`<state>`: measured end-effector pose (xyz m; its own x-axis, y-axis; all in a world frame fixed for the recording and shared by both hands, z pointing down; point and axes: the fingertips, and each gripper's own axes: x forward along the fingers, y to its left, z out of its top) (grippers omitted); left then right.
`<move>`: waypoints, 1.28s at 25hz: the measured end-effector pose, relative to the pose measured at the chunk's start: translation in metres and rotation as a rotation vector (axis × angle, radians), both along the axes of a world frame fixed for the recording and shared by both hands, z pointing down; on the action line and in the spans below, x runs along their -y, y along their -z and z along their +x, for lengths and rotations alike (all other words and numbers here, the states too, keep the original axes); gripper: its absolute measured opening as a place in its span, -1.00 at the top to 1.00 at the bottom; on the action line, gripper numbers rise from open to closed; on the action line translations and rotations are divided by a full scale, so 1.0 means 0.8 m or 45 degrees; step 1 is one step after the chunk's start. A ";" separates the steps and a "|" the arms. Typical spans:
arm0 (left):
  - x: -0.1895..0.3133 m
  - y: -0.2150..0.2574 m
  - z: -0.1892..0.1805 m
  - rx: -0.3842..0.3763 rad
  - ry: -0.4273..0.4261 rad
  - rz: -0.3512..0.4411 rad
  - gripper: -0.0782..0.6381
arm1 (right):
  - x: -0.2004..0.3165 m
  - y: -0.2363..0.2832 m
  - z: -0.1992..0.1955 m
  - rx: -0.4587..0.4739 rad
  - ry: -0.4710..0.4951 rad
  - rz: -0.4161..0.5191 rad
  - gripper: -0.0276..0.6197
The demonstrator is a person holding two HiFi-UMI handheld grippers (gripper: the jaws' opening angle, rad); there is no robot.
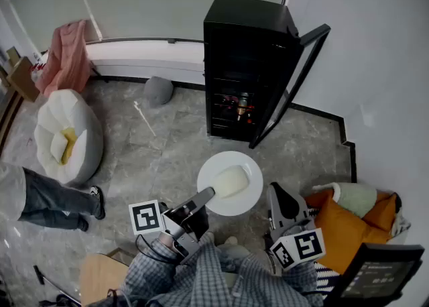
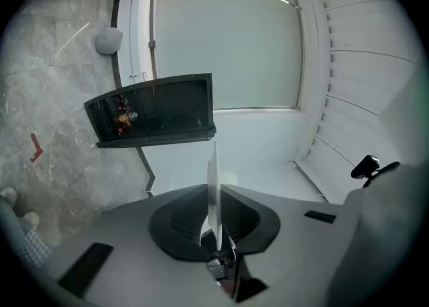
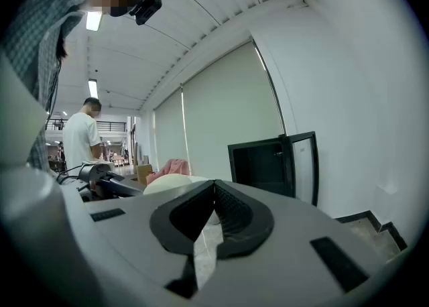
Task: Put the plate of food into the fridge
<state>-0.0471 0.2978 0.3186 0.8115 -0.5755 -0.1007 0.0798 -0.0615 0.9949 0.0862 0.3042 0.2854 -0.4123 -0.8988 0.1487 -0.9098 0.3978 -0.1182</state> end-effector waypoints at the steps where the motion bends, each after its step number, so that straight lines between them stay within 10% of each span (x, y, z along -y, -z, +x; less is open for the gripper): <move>1: 0.001 -0.002 -0.007 0.015 0.034 0.000 0.68 | 0.007 -0.002 -0.005 0.014 0.027 -0.005 0.89; 21: 0.009 -0.019 -0.018 0.095 0.108 0.039 0.68 | 0.025 -0.018 -0.001 0.080 0.033 -0.084 0.89; 32: 0.010 -0.016 -0.022 0.085 0.115 0.019 0.68 | 0.026 -0.029 -0.008 0.766 0.079 -0.384 0.69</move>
